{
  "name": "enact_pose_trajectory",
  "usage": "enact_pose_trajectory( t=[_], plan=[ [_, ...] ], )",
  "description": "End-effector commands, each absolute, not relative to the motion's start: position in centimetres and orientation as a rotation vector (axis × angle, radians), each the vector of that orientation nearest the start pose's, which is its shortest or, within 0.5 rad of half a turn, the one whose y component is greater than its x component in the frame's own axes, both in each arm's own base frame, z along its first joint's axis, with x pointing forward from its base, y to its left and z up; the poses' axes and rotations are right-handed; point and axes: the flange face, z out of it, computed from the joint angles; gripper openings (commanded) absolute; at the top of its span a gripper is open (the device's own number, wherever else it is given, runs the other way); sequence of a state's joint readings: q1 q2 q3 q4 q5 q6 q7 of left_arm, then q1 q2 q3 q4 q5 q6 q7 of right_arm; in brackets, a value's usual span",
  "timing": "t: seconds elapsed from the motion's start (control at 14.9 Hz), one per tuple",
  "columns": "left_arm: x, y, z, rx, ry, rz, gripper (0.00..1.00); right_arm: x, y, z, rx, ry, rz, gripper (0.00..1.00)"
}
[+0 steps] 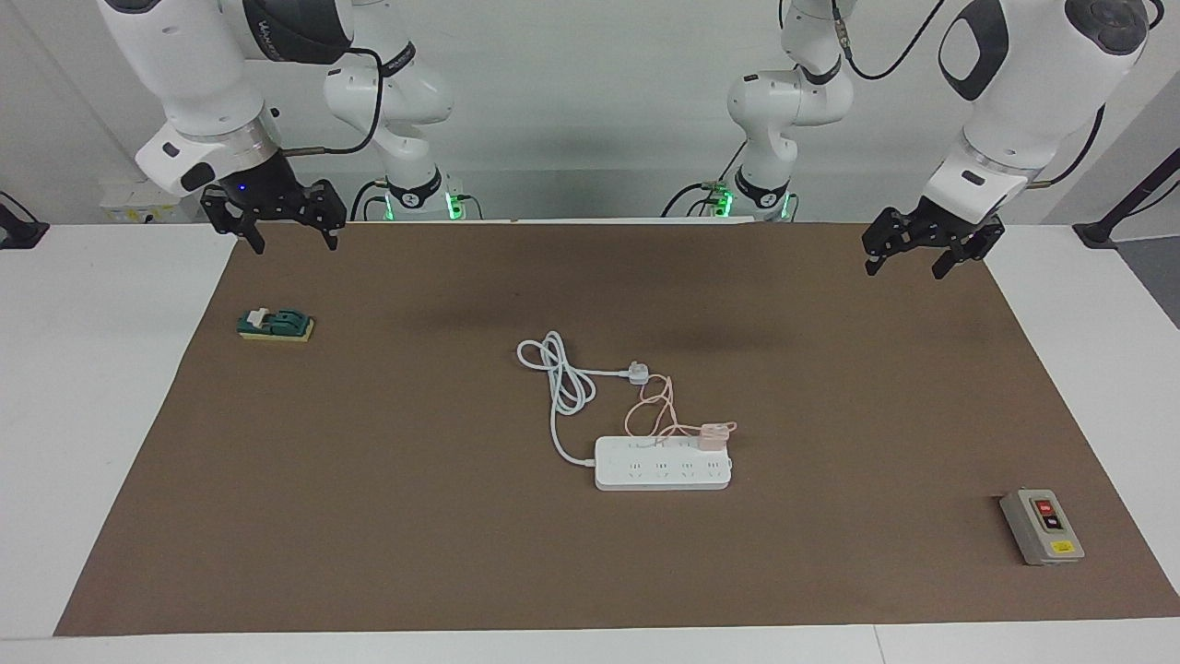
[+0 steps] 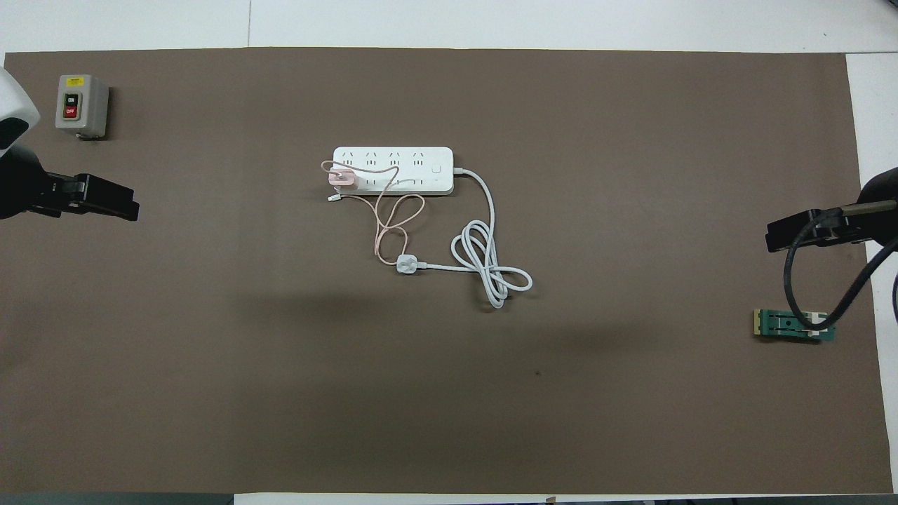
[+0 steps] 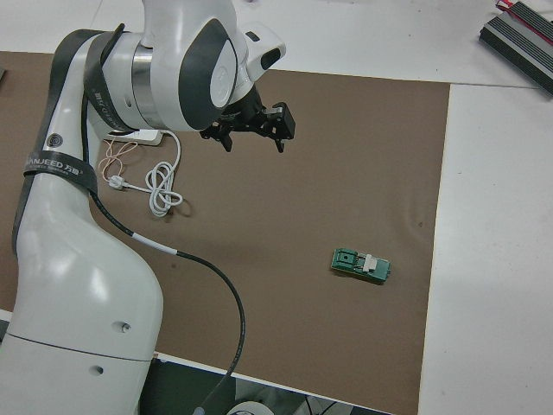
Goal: Unplug charger and place it aside
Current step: 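Move the left gripper and the right gripper toward the white power strip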
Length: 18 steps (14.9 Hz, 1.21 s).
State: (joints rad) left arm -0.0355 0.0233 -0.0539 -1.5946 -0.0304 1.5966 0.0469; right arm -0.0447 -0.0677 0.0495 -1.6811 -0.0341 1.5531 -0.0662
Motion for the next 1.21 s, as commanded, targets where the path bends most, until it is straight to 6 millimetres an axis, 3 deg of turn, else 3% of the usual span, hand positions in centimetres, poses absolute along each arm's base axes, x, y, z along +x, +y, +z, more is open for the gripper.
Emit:
enact_pose_trajectory(
  t=[0.0, 0.47, 0.6, 0.74, 0.81, 0.87, 1.01, 1.14],
  plan=[
    [55.3, -5.2, 60.4, -3.156, 0.197, 0.013, 1.0, 52.8, -0.1, 61.0, -3.161, -0.131, 0.087, 1.0],
    [55.2, -5.3, 60.3, -3.154, 0.209, 0.03, 1.0, 52.9, -0.1, 61.0, -3.156, -0.136, 0.081, 1.0],
    [55.0, -5.0, 60.4, -3.154, 0.191, 0.066, 1.0, 52.9, -0.2, 61.1, -3.156, -0.131, 0.079, 1.0],
    [54.2, -3.2, 59.9, -3.152, 0.134, 0.184, 1.0, 52.9, -0.5, 61.0, -3.156, -0.133, 0.084, 1.0],
    [54.0, -3.6, 60.0, -3.149, 0.112, 0.189, 1.0, 52.9, -0.5, 61.0, -3.154, -0.133, 0.082, 1.0],
    [54.1, -4.1, 60.6, -3.149, 0.035, 0.144, 1.0, 52.9, -0.2, 60.9, -3.155, -0.126, 0.079, 1.0],
    [54.4, -5.7, 60.9, -3.138, -0.288, 0.063, 1.0, 53.3, 0.2, 60.7, -3.158, -0.059, 0.037, 1.0],
    [54.7, -7.5, 60.3, -3.118, -0.463, 0.083, 1.0, 53.6, 1.5, 59.6, -3.14, 0.132, 0.055, 1.0]
  ],
)
